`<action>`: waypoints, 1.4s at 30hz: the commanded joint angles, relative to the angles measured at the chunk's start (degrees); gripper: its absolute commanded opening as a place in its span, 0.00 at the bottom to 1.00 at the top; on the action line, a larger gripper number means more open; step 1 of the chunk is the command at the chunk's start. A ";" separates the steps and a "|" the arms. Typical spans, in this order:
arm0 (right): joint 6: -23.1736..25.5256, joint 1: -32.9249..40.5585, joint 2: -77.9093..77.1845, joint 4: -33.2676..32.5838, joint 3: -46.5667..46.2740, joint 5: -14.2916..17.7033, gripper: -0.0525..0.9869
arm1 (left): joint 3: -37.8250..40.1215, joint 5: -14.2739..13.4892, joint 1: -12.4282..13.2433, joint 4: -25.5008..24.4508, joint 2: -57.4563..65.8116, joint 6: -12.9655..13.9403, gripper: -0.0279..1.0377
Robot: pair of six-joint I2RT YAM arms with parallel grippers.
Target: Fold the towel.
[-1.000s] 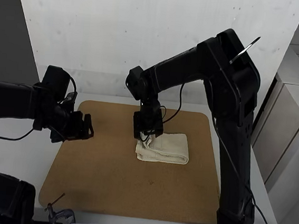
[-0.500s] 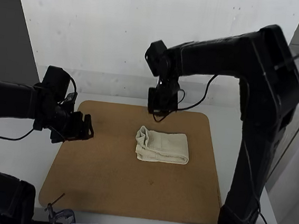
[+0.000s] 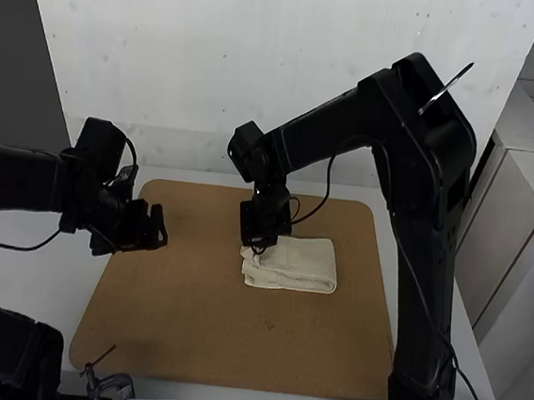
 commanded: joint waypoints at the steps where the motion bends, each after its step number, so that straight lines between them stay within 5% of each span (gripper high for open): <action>1: 0.43 1.71 1.40 0.84 1.25 0.76 0.06 | -0.54 -0.15 -0.07 0.37 -0.27 0.23 0.92; 15: 0.35 -0.05 -1.41 2.16 0.11 0.58 0.08 | -0.98 -0.15 0.28 0.37 -0.71 0.50 0.92; 20: -0.36 -3.83 -8.97 -1.01 -1.73 0.49 0.69 | -0.72 -0.15 0.28 0.10 -2.12 0.50 0.92; 26: -3.43 -11.21 -19.70 0.49 -8.41 0.49 0.93 | -0.45 -0.24 1.95 -0.16 -4.14 0.94 0.92; 35: -14.33 -33.01 -35.95 14.20 -27.49 0.23 0.96 | -0.37 -2.70 2.92 -0.42 -6.60 1.02 0.92; 42: -23.82 -48.04 -51.60 24.39 -41.72 -2.94 0.96 | -0.37 -4.64 3.36 -0.34 -6.69 2.52 0.92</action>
